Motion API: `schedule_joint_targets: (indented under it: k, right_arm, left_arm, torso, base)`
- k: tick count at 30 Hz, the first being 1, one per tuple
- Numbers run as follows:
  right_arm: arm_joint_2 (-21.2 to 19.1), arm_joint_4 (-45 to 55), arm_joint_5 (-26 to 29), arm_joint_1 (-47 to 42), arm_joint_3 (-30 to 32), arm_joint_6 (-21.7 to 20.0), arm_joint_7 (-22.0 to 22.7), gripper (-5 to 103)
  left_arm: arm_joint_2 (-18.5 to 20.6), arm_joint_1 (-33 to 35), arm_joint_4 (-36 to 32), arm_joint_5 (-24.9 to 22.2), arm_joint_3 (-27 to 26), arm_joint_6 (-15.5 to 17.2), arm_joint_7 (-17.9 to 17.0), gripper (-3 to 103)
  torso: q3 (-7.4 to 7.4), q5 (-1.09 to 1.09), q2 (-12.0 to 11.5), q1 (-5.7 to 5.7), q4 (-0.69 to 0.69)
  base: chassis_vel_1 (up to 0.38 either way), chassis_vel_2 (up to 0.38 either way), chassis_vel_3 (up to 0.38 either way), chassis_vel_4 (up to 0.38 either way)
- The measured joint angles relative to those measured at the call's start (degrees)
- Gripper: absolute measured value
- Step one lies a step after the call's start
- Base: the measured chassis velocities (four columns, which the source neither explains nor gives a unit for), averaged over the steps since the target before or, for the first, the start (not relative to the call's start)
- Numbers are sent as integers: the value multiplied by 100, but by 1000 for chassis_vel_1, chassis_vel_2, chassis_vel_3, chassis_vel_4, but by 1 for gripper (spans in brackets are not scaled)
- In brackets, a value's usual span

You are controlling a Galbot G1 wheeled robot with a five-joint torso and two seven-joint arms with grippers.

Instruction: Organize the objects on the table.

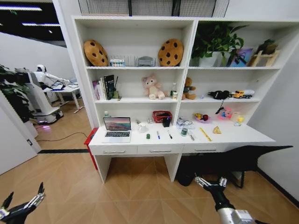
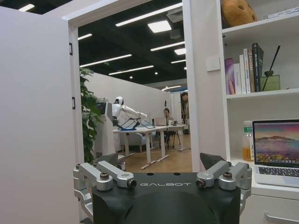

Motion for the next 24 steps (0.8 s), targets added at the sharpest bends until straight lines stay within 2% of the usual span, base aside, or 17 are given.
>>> schedule_joint_targets:
  k: [1, 6, 13, 17, 21, 24]
  right_arm:
    - [0, -4, 6, -5, -3, -8, -6, 100]
    - [0, -22, 121, -28, -14, -13, -43, 100]
    - [-13, -60, 149, -32, 4, 17, -85, 100]
    - [12, -80, 136, -19, -5, 22, -97, 100]
    - [22, -92, 120, -3, -19, 24, -105, 100]
    - [26, -100, 113, -3, -26, 25, -110, 100]
  left_arm:
    - [-2, 1, 0, 13, 8, 0, 0, 96]
    - [-14, -28, 1, 60, 43, 3, 3, 101]
    - [-20, -33, 0, 101, 71, 18, 11, 99]
    - [-17, -32, -11, 109, 83, 31, 24, 99]
    - [-19, -31, -16, 119, 95, 39, 25, 97]
    - [-19, -37, -20, 130, 103, 51, 25, 99]
  torso:
    - [0, 0, 0, 0, 0]
    - [0, 0, 0, 0, 0]
    - [-1, 0, 0, -1, 0]
    - [-1, -1, 1, -2, -2]
    - [2, 3, -2, 2, 4]
    - [1, 3, -2, 0, 1]
  base:
    - [0, 0, 0, 0]
    - [0, 0, 0, 0]
    - [-7, 3, 10, -7]
    - [-91, 102, 113, -86]
    - [-113, 172, 151, -126]
    - [-179, 184, 163, -217]
